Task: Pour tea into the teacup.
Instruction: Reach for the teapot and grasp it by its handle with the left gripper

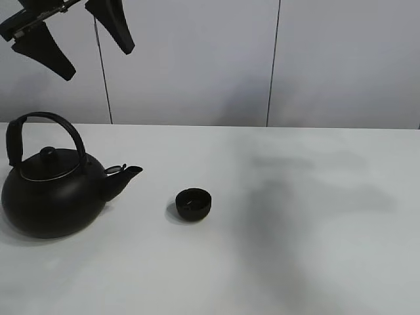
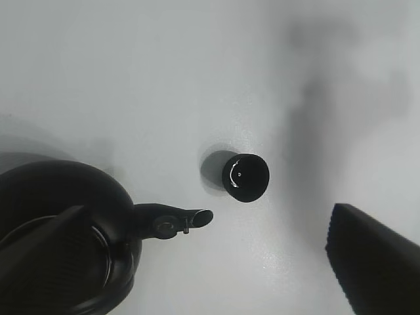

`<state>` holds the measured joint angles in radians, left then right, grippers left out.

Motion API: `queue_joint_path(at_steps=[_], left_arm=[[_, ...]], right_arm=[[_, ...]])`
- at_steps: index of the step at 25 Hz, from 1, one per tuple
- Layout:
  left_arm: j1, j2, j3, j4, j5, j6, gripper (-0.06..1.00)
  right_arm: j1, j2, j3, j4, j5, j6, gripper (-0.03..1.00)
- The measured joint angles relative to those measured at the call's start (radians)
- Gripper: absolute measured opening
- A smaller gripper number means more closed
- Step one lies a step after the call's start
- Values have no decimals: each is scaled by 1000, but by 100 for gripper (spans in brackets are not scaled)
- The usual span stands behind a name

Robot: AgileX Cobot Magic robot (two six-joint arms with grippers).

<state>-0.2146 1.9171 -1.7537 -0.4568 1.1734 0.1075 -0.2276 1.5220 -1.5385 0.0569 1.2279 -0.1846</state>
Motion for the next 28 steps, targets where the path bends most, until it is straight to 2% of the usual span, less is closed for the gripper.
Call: queue_joint_path(at_steps=[6,13,16,19,24,28], left_arm=[[0,0,0,0,0,0,69],[0,0,0,0,0,0,69],[0,0,0,0,0,0,69],[0,0,0,0,0,0,69],[0,0,0,0,0,0,69],[0,0,0,0,0,0,69]], right_arm=[[19,-378,116,49,2,0,65],[58,-901,428,54,-133,10,65],[72,-1057,589,45,-210,35,64],[129,-1169,719,40,-205,80,64],[225,-1338,849,9,-180,114,64],[241,-1478,900,-37,-178,120,64]])
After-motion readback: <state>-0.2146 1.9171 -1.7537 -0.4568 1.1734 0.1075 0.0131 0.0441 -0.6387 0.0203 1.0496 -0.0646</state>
